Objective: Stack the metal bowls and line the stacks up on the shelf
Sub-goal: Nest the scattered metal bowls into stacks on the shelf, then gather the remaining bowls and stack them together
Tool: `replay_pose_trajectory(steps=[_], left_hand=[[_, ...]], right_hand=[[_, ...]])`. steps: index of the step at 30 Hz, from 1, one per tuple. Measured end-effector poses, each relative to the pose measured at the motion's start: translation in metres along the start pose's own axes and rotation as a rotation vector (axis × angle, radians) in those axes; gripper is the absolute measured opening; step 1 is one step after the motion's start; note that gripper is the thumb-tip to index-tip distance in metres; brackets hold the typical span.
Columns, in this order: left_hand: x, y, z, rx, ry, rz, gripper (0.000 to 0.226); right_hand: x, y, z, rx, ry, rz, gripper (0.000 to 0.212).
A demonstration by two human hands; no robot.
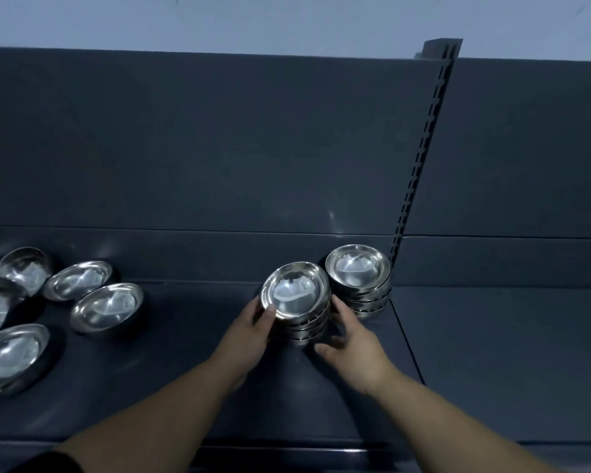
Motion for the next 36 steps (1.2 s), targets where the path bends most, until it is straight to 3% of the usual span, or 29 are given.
replay_pose_trajectory(steps=[8, 15, 22, 28, 32, 36], left_hand=[[0.029, -0.020, 0.027, -0.700, 0.002, -0.040, 0.067], [0.049, -0.007, 0.107, -1.052, 0.094, -0.185, 0.069], [0.078, 0.035, 0.247, -1.110, 0.239, -0.273, 0.077], [0.092, 0.058, 0.382, -1.073, 0.369, -0.267, 0.068], [0.095, 0.059, 0.440, -1.133, 0.437, -0.260, 0.069], [0.092, 0.049, 0.474, -1.082, 0.480, -0.122, 0.072]], right_hand=[[0.024, 0.008, -0.027, 0.523, -0.026, -0.039, 0.056], [0.029, -0.057, -0.081, 0.619, -0.035, 0.134, 0.059], [0.020, -0.166, -0.163, 0.618, -0.044, 0.213, 0.059], [0.009, -0.260, -0.235, 0.529, 0.008, 0.237, 0.058], [0.007, -0.287, -0.262, 0.461, 0.054, 0.190, 0.055], [0.007, -0.298, -0.281, 0.417, 0.025, 0.129, 0.054]])
Point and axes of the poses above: each hand's wrist, its own x-axis away from the middle knuckle, its own z-axis out of the back of the hand, y = z × x, the point moved 4 cm from there along -x, towards the middle knuckle, and after that the axes turned 14 degrees about x, right-handed, at the moved point
